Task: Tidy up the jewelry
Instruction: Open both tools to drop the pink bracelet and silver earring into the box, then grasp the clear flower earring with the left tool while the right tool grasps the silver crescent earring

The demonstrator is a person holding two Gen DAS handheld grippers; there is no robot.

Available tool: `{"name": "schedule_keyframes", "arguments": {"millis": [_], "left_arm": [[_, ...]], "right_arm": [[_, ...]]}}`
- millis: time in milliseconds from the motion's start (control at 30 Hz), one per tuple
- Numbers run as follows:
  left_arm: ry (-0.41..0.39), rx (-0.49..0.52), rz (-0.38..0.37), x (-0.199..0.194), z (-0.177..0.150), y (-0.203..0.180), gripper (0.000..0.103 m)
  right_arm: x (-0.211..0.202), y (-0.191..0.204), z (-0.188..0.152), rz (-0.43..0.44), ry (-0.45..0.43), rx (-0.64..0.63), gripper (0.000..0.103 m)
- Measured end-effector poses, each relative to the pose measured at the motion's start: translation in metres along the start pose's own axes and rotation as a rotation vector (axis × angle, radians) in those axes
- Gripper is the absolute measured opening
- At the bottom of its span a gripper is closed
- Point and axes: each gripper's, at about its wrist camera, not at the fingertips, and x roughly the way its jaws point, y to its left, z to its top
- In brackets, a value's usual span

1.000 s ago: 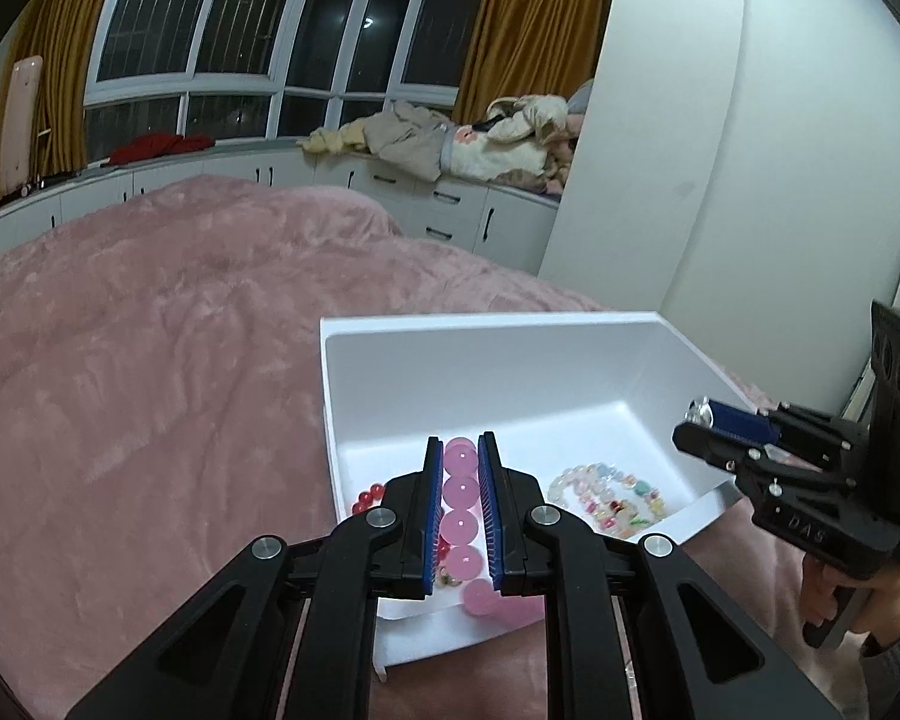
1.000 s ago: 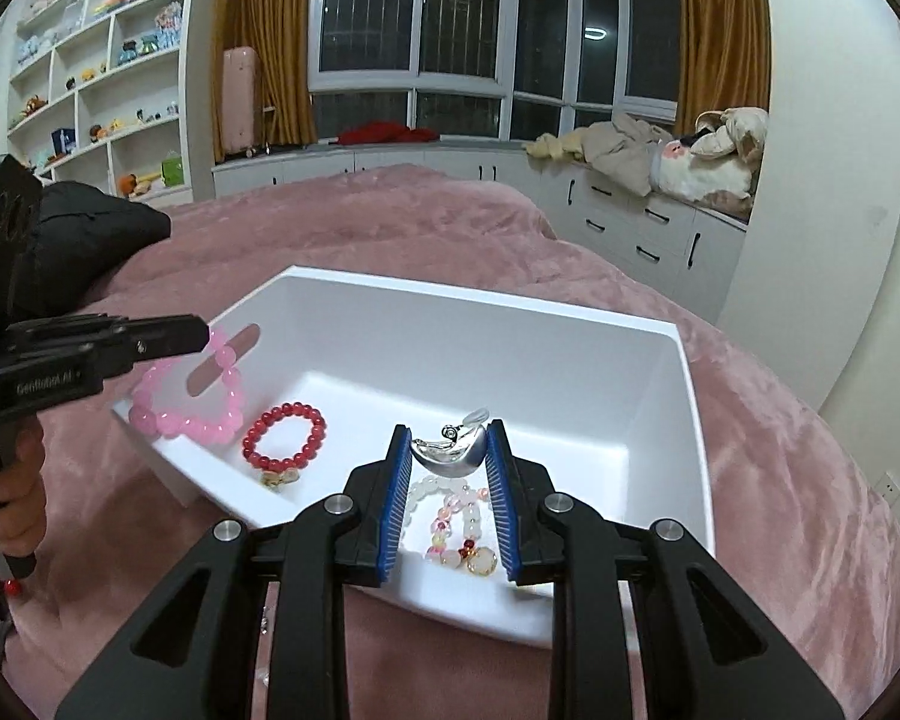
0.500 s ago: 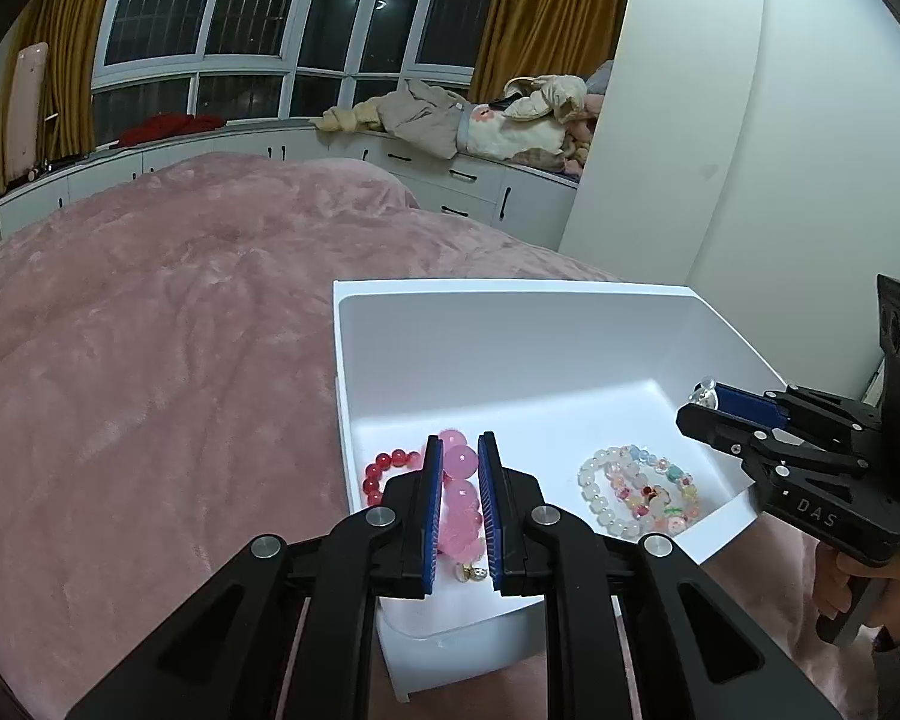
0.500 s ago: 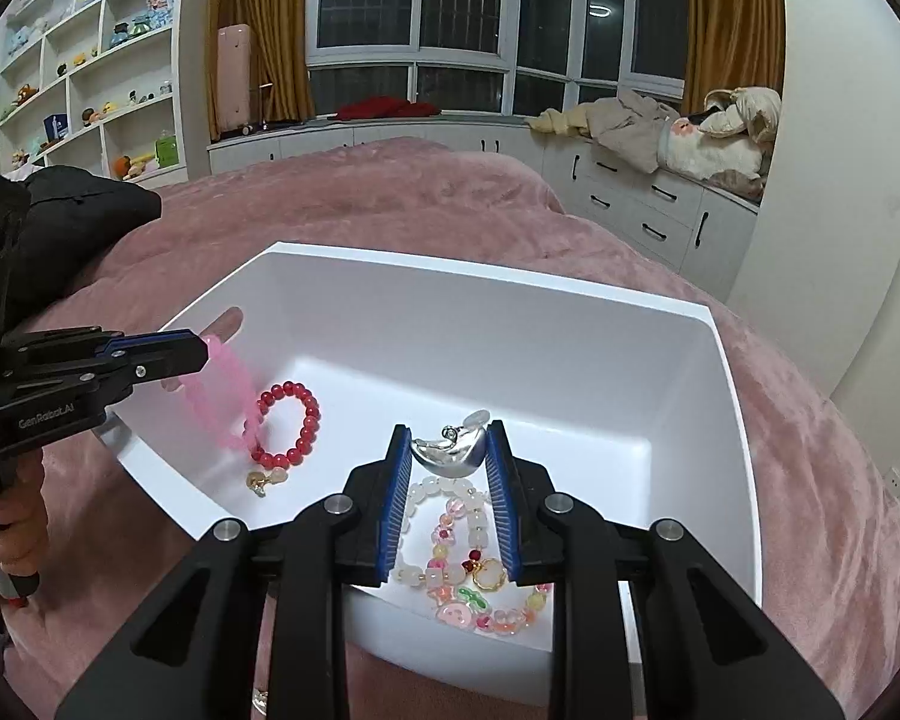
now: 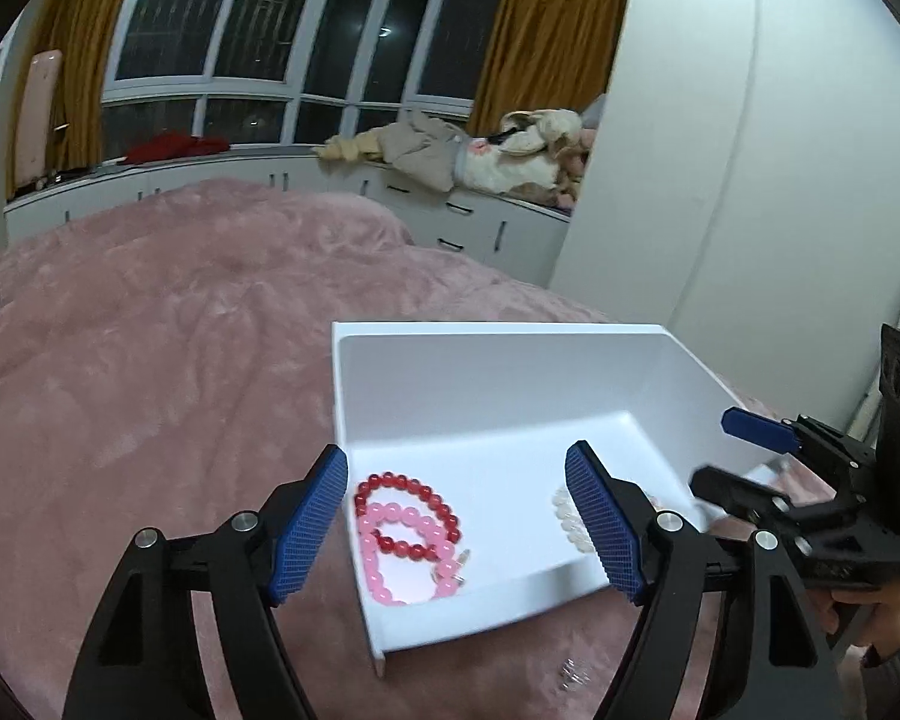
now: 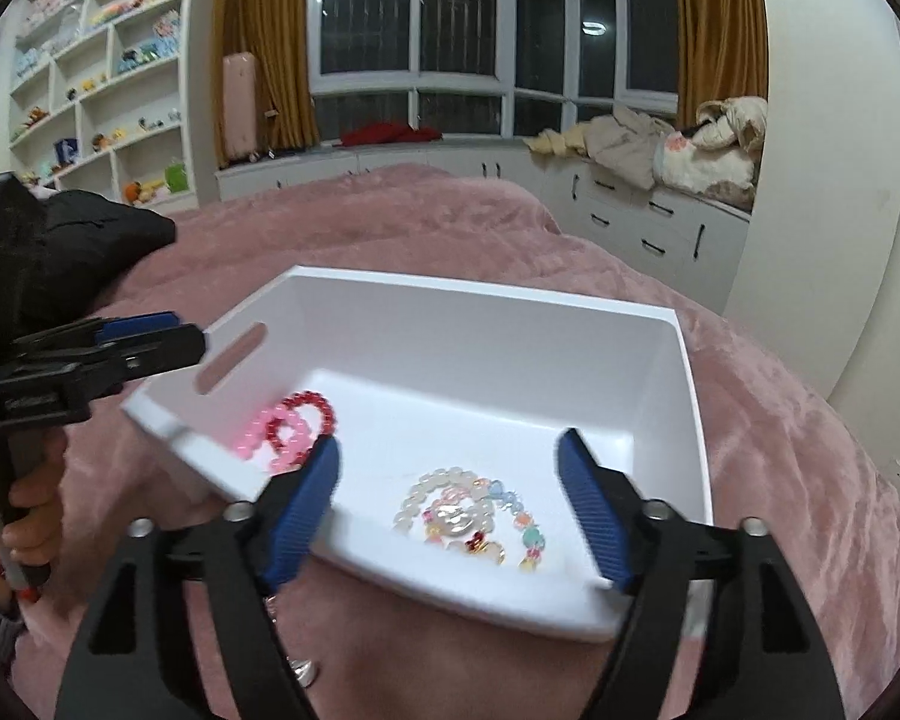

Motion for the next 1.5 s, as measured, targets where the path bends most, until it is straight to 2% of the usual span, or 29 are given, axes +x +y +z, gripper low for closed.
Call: {"name": "schedule_keyframes", "arguments": {"millis": [67, 167, 333, 433, 567, 667, 800, 967, 1000, 1067, 1133, 1167, 1200, 1400, 1467, 1500], "left_arm": [[-0.008, 0.002, -0.008, -0.007, -0.001, -0.004, 0.078], [-0.021, 0.015, -0.024, -0.018, -0.002, -0.012, 0.082], [-0.040, 0.063, -0.075, -0.042, -0.012, -0.036, 0.086], [-0.040, 0.081, -0.097, -0.051, -0.023, -0.048, 0.092], [-0.031, 0.079, -0.137, -0.060, -0.038, -0.055, 0.097], [-0.007, 0.073, -0.141, -0.061, -0.049, -0.057, 0.098], [0.019, 0.111, -0.122, -0.053, -0.065, -0.060, 0.098], [0.053, 0.150, -0.150, -0.034, -0.079, -0.064, 0.098], [0.061, 0.163, -0.158, -0.030, -0.082, -0.065, 0.097], [0.076, 0.173, -0.175, -0.022, -0.086, -0.065, 0.097], [0.103, 0.170, -0.190, -0.012, -0.089, -0.065, 0.091], [0.118, 0.171, -0.190, -0.008, -0.090, -0.065, 0.084], [0.139, 0.177, -0.186, -0.002, -0.092, -0.067, 0.080], [0.179, 0.216, -0.172, 0.013, -0.101, -0.075, 0.073], [0.195, 0.220, -0.166, 0.017, -0.102, -0.076, 0.066], [0.206, 0.221, -0.162, 0.019, -0.104, -0.076, 0.062]], "right_arm": [[-0.016, 0.005, -0.005, 0.030, -0.029, 0.003, 0.090], [-0.038, 0.015, -0.012, 0.069, -0.065, 0.005, 0.094], [-0.068, 0.034, -0.028, 0.125, -0.099, -0.018, 0.098], [-0.076, 0.041, -0.039, 0.155, -0.092, -0.022, 0.098], [-0.075, 0.044, -0.053, 0.193, -0.078, -0.006, 0.098], [-0.068, 0.051, -0.067, 0.209, -0.051, -0.009, 0.098], [-0.056, 0.066, -0.086, 0.214, 0.006, -0.061, 0.098], [-0.044, 0.070, -0.098, 0.228, 0.028, -0.068, 0.097], [-0.042, 0.070, -0.099, 0.232, 0.034, -0.065, 0.096], [-0.035, 0.070, -0.104, 0.240, 0.057, -0.064, 0.084], [-0.021, 0.069, -0.105, 0.251, 0.105, -0.061, 0.073], [-0.016, 0.070, -0.106, 0.257, 0.124, -0.060, 0.068], [-0.012, 0.071, -0.106, 0.263, 0.139, -0.061, 0.066], [0.015, 0.068, -0.101, 0.220, 0.219, -0.046, 0.054], [0.023, 0.066, -0.099, 0.200, 0.239, -0.033, 0.043], [0.027, 0.065, -0.099, 0.192, 0.247, -0.028, 0.041]]}}
